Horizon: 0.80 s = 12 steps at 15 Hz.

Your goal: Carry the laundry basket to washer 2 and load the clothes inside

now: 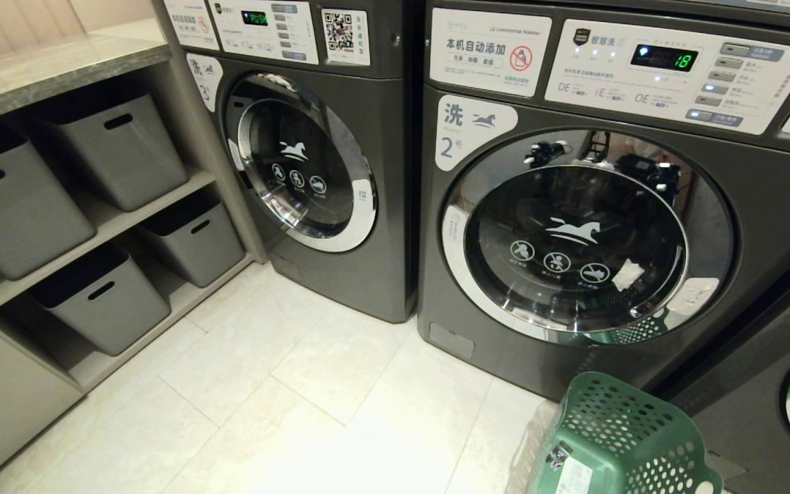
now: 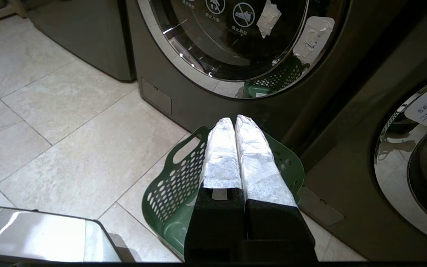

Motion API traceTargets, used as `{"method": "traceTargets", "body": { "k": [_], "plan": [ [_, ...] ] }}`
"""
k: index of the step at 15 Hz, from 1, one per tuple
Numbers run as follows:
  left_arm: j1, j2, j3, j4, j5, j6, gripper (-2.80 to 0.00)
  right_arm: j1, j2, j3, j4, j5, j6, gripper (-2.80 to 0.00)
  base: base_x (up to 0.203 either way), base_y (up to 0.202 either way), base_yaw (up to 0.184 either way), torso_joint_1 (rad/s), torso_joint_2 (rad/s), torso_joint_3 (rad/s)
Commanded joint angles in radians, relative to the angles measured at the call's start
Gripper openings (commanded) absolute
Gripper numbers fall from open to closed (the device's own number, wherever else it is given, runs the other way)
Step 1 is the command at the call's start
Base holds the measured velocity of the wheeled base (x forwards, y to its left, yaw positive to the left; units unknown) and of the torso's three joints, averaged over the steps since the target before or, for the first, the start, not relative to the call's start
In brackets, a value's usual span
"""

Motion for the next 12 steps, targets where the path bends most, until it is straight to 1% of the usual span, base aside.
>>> {"method": "traceTargets", "body": {
  "k": [1,12],
  "plan": [
    [0.000,0.000,0.002,0.000,0.000,0.000,-2.80,0.000,0.003,0.000,0.004,0.000,0.010,-2.80,0.000,0.000,0.000,0.000,0.00,0.000],
    [0.000,0.000,0.002,0.000,0.000,0.000,-2.80,-0.001,0.003,0.000,0.003,0.000,0.025,-2.80,0.000,0.000,0.000,0.000,0.00,0.000]
  ]
}}
